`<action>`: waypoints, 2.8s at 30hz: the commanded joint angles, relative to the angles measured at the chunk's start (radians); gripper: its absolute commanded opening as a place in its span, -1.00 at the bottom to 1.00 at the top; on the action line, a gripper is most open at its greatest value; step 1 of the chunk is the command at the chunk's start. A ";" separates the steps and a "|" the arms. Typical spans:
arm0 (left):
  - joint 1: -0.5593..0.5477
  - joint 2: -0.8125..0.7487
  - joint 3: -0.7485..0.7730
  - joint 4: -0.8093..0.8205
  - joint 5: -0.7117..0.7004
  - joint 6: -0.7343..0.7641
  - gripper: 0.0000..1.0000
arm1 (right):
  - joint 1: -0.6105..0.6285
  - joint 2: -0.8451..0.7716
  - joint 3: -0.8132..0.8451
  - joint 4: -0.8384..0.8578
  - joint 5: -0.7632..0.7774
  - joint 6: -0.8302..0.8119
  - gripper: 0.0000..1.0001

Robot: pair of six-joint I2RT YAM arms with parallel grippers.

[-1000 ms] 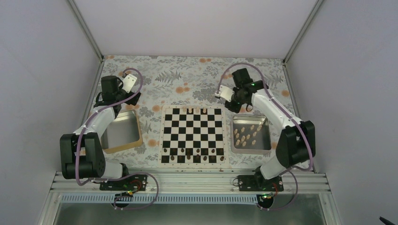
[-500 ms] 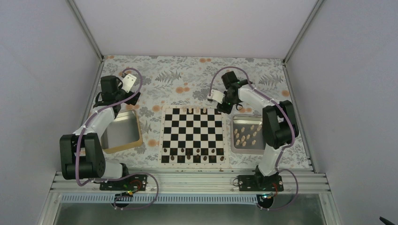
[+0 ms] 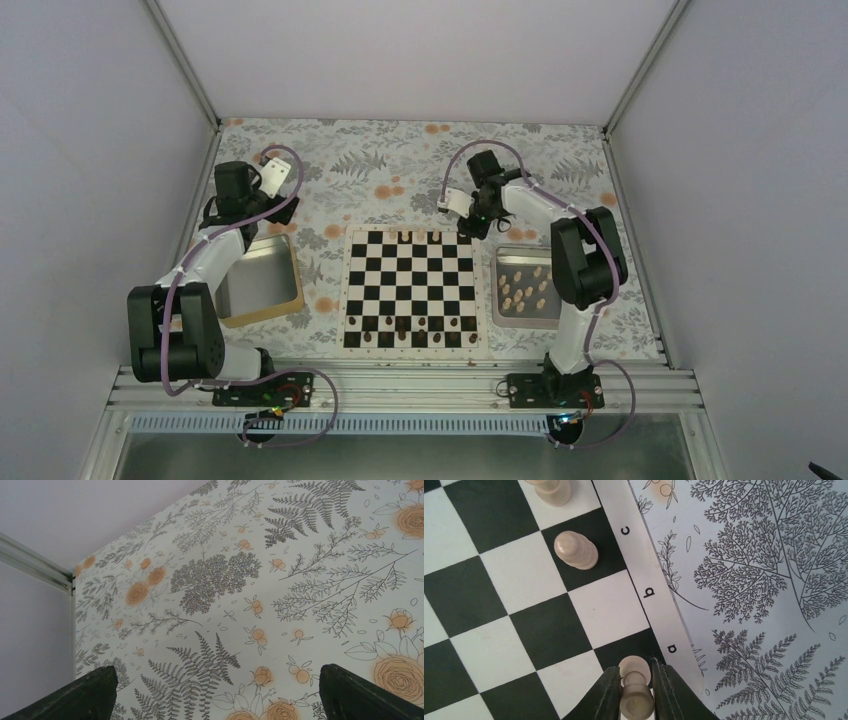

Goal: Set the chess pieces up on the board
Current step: Place the chess piece on the chessboard, then pick up the chess piece from the storage box.

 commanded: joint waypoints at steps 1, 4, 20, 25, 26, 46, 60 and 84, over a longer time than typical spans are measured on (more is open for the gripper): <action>0.005 0.005 0.014 0.010 0.015 -0.001 1.00 | 0.009 0.038 0.024 0.001 0.002 0.004 -0.61; 0.005 0.006 0.014 0.009 0.019 -0.001 1.00 | 0.008 0.044 0.015 0.000 0.012 0.001 -0.61; 0.005 0.006 0.015 0.010 0.026 -0.001 1.00 | 0.001 -0.076 -0.014 -0.004 0.033 0.006 -0.24; 0.005 -0.005 0.016 0.006 0.025 -0.002 1.00 | -0.031 -0.192 -0.068 -0.048 0.058 0.005 -0.16; 0.005 -0.007 0.017 0.005 0.026 -0.002 1.00 | -0.042 -0.222 -0.088 -0.061 0.063 0.002 -0.16; 0.007 -0.040 0.027 -0.016 0.063 -0.014 1.00 | -0.466 -0.635 -0.479 -0.107 0.095 -0.144 -0.07; 0.006 -0.049 0.020 -0.016 0.063 -0.013 1.00 | -0.576 -0.531 -0.506 -0.038 0.066 -0.232 -0.04; 0.007 -0.033 0.022 -0.018 0.062 -0.008 1.00 | -0.596 -0.402 -0.475 -0.032 0.052 -0.246 -0.52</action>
